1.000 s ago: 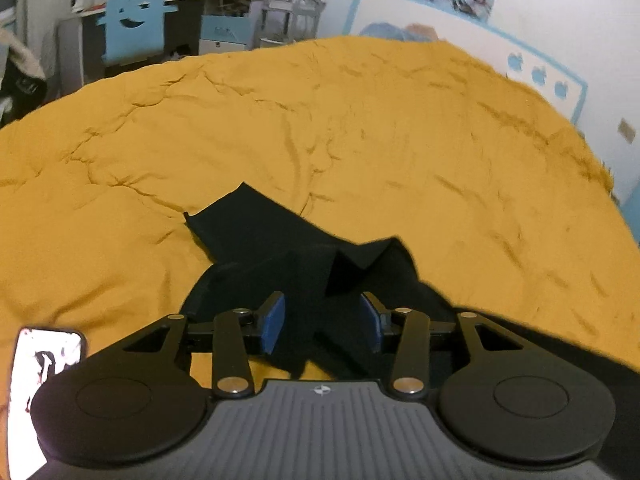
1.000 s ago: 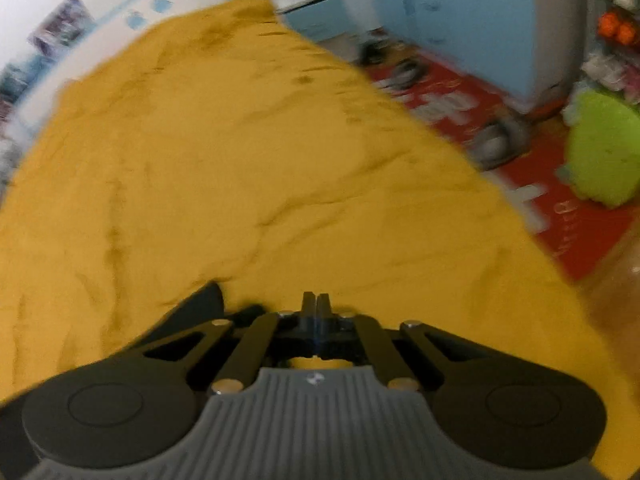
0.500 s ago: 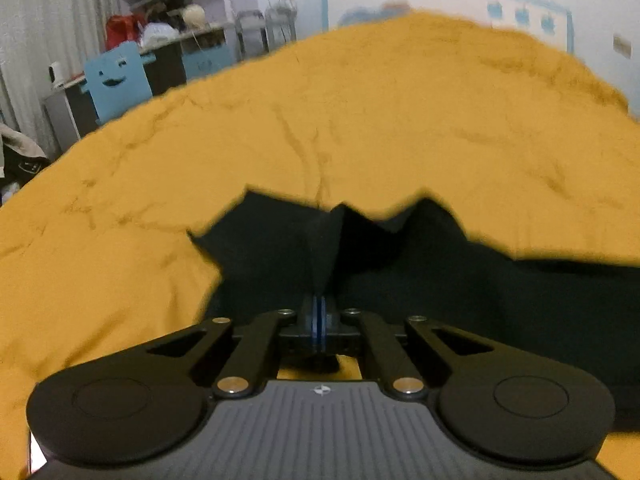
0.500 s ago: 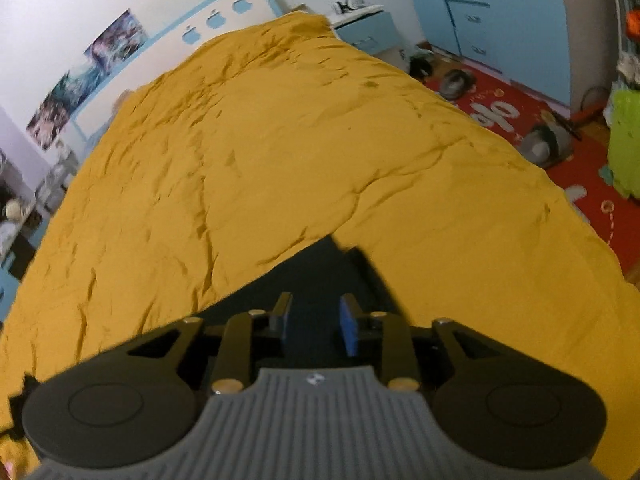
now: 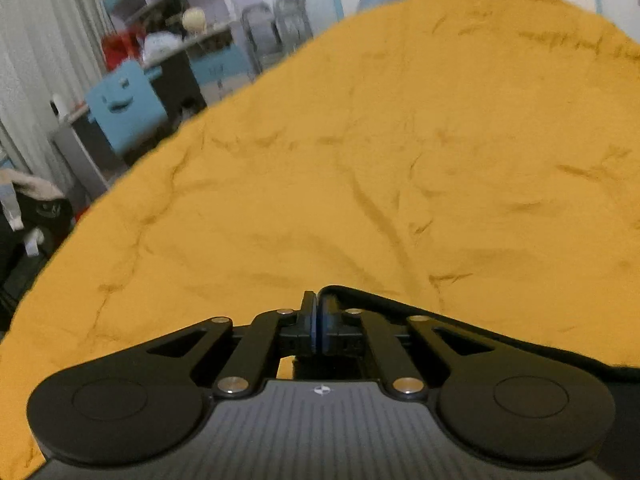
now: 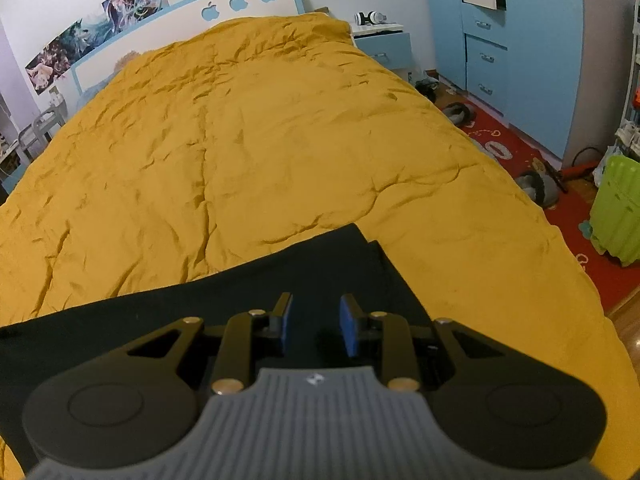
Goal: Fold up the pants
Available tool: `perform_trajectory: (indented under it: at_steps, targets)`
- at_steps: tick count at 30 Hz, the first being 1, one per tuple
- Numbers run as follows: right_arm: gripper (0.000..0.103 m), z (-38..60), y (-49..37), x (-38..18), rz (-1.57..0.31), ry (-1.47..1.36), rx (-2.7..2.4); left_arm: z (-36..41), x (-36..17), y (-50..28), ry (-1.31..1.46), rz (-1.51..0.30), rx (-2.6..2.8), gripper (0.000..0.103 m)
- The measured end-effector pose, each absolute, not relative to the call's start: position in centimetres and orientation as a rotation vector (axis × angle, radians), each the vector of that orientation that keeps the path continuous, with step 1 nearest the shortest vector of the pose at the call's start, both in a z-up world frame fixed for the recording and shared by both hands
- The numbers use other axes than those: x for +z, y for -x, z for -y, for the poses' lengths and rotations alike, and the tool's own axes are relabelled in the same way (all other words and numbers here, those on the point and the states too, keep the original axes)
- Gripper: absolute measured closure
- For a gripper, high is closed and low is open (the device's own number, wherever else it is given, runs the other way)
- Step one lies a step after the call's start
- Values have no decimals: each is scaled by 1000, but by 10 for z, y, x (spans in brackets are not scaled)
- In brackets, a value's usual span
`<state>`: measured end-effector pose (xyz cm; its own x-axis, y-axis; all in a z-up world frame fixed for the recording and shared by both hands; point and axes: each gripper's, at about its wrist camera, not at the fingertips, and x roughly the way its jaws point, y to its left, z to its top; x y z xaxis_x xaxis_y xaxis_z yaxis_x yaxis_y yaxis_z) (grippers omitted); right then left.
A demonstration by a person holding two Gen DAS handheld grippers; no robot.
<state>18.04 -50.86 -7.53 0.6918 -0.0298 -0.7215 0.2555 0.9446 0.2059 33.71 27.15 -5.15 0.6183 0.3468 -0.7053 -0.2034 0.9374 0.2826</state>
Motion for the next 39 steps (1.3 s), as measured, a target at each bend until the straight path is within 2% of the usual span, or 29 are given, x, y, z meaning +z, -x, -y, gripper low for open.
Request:
perform_trajectory:
  at_steps: [1,4,9,12,18,20,22,30,35,36,37,39]
  targets:
    - [81,508,-180,-75,-795,-302,-161,-274,-56,-341,-185,-852,330,78]
    - [81,503,-176,-73,-792,-287,-152,-284,-55,-328,-103,-810,385,64]
    - [81,498,-169,-72,-779,-271,-147,-318,-43,-276,226,-745,408,46]
    - [81,498,-163,-74,-762,-291,-150,-342,-57,-247,520,-758,369,37]
    - [80,495,-153,-76,-757,-359,-158,-360,-107,-237,818,-722,394,39]
    - [80,491,-146,-74,-759,-348,-164,-360,-114,-241,849,-691,404,54]
    - [80,490,-138,-70,-761,-337,-182,-358,-113,-244,840,-678,416,99]
    - [80,493,-125,-64,-754,-332,-207,-343,-31,-208,635,-542,352,99]
    - [80,490,-125,-66,-754,-340,-185,-371,-87,-209,606,-715,423,97]
    - [80,489,-125,-68,-758,-347,-182,-375,-95,-209,611,-718,450,94]
    - [80,488,-123,-68,-759,-351,-178,-377,-98,-208,610,-707,473,83]
    - [80,483,-117,-66,-759,-345,-166,-386,-100,-208,608,-687,522,81]
